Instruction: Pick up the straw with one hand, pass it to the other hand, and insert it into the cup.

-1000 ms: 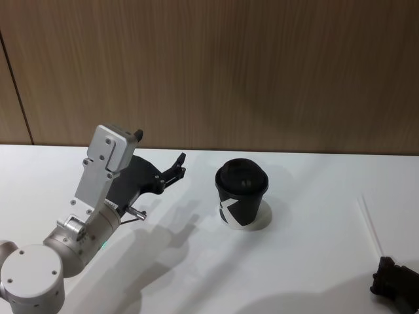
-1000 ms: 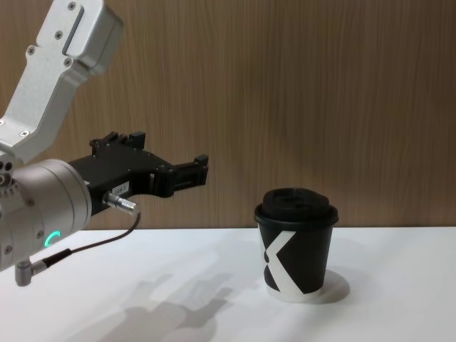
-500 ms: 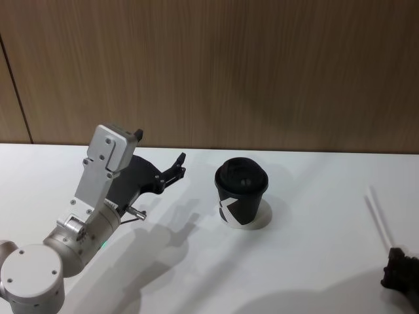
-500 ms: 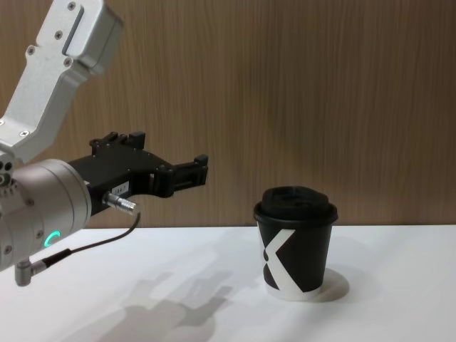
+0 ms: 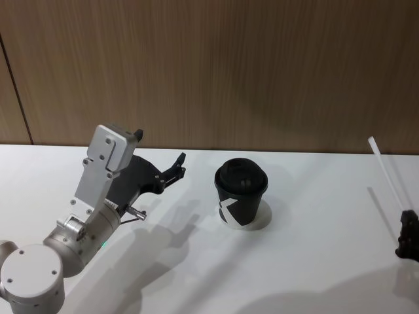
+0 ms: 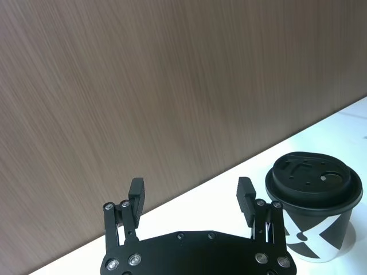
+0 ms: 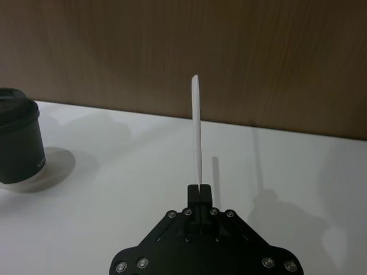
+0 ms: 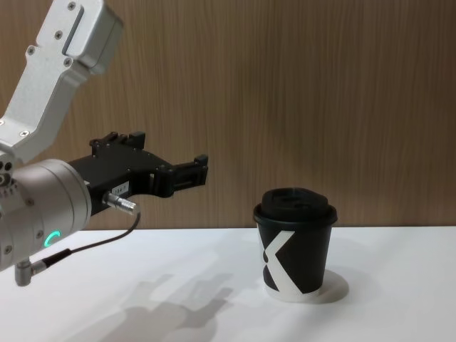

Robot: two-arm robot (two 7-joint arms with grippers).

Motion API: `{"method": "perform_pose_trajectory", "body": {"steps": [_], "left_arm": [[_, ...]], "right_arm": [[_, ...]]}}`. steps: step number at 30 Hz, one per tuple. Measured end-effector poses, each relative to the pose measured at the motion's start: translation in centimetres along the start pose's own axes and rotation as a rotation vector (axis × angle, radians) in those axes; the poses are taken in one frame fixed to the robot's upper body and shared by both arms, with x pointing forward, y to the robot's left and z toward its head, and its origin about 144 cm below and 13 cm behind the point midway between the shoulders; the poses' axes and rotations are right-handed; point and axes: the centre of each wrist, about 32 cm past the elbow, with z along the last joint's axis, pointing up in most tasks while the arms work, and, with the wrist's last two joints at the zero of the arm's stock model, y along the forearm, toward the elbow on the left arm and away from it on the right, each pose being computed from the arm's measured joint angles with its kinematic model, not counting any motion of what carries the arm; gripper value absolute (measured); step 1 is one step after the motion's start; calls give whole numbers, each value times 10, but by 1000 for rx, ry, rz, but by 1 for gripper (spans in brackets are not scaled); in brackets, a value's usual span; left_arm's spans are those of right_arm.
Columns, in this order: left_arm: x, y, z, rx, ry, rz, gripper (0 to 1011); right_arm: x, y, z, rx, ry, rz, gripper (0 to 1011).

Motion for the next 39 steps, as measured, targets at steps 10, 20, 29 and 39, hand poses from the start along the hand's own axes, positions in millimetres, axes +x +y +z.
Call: {"method": "perform_pose_trajectory", "body": {"steps": [10,20,29,39], "left_arm": [[0,0,0,0,0,0,1006],[0,0,0,0,0,0,1007],[0,0,0,0,0,0,1007],[0,0,0,0,0,0,1007]], "right_arm": [[12,10,18,93,-61,99,7],[20,26,35,180,-110,257,7],[21,38,45,231,-139,381,7],[17,54,55,281,-164,537,7]]}}
